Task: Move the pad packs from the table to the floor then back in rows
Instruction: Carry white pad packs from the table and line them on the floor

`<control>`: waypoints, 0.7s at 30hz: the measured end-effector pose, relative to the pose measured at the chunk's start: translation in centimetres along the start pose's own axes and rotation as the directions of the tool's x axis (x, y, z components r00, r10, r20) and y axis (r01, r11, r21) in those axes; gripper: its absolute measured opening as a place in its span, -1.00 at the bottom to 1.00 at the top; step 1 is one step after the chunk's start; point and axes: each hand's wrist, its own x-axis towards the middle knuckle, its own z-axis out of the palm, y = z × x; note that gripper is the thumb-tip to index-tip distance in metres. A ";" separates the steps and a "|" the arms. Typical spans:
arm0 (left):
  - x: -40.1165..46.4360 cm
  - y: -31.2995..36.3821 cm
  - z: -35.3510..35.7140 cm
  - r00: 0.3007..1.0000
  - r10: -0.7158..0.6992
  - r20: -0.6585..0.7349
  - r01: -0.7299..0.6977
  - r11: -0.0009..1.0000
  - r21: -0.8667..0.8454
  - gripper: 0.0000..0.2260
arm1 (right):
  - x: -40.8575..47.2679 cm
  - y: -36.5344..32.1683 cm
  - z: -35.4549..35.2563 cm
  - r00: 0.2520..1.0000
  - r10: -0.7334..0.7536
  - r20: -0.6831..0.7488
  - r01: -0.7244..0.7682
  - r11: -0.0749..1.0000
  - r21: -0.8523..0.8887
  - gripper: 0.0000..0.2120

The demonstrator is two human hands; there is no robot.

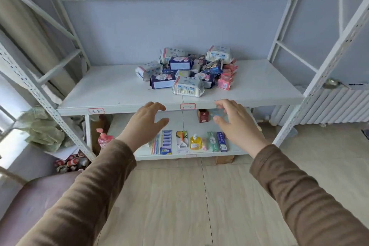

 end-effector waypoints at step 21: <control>21.5 -12.9 5.0 0.993 -0.109 0.050 0.110 0.994 -0.008 -0.67 | 26.4 7.0 10.0 0.988 0.073 0.133 -0.080 0.995 0.052 -0.63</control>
